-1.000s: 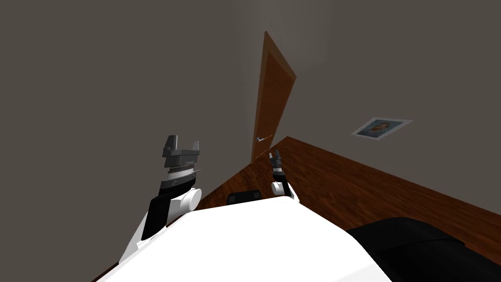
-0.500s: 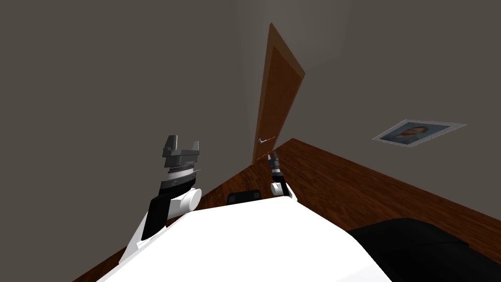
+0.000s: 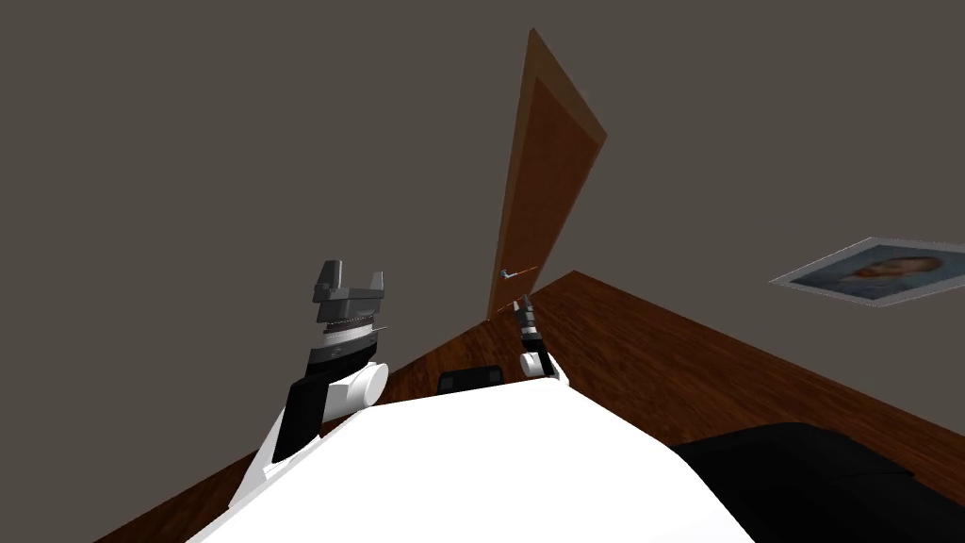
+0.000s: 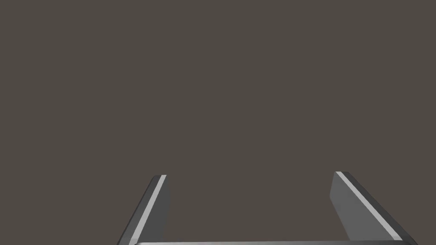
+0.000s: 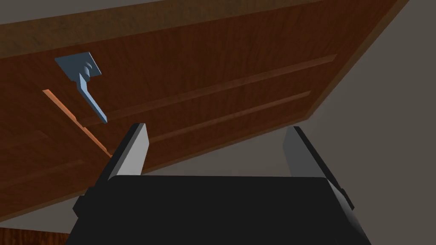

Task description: Pull the door open

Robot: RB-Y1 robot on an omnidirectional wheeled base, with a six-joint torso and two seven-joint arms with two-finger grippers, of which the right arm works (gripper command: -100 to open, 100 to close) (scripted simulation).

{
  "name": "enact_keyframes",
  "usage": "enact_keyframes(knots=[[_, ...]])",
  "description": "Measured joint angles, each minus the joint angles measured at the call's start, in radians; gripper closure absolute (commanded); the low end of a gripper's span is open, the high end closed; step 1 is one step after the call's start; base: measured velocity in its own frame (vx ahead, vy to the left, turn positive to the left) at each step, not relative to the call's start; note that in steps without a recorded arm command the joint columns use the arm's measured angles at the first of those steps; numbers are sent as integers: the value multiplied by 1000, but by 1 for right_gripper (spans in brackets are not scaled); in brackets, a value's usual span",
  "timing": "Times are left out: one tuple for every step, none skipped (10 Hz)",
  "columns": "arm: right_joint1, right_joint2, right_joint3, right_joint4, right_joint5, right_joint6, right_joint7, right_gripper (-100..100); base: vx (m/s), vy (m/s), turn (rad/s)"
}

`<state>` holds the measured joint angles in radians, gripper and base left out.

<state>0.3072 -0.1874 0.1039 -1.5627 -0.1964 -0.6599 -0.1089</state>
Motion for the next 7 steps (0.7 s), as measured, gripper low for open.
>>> enact_keyframes(knots=[[-8, -9, 5, 26, -9, -8, -1, -100, 63, -113, 134], [-14, -16, 12, 50, -17, -17, 0, -100, 52, -115, 199], [-23, -24, 18, 78, -25, -26, 0, -100, 37, -118, 148], [-30, -31, 25, 105, -33, -35, 1, -100, 52, -116, 120], [-36, -35, 32, 127, -40, -42, 4, -100, 71, -120, 178], [-43, -41, 38, 149, -49, -46, 6, -100, 51, -120, 152], [-51, -48, 44, 167, -57, -48, 8, -100, 44, -113, 124]])
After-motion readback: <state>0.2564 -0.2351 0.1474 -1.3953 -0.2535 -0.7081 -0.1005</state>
